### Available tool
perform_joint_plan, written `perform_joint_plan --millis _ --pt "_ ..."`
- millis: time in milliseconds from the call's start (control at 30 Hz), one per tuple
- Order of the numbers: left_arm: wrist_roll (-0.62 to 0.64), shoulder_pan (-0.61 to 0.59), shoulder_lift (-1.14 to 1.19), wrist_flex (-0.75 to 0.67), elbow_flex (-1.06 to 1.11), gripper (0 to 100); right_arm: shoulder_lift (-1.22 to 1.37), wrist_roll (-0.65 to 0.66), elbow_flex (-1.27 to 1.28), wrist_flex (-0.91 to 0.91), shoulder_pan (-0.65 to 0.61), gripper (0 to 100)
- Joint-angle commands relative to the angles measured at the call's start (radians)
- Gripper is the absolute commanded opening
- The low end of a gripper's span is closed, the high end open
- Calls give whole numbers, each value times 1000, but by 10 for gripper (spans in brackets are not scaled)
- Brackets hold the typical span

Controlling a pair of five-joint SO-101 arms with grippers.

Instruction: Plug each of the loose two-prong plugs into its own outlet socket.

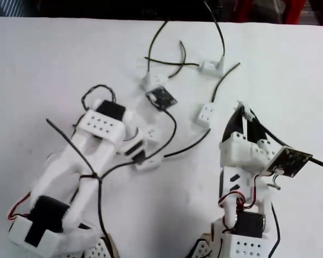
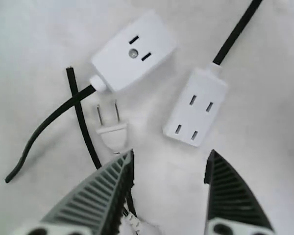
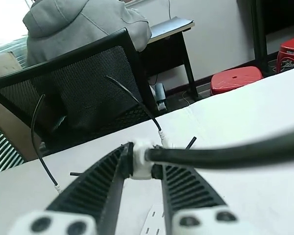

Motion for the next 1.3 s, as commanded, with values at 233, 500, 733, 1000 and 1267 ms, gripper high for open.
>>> perform_joint_plan --millis 233,500,733,1000,1267 --pt "-68 61 8 -144 71 319 4 20 -9 -19 -22 17" --pt "-57 91 197 -245 57 312 4 21 -9 -19 -19 17" --pt "144 101 242 -224 -71 63 4 21 -9 -19 -19 17" --pt "394 174 242 -180 -101 138 4 21 -9 -19 -19 17" --pt "396 166 239 77 -270 246 4 21 -9 -19 -22 17"
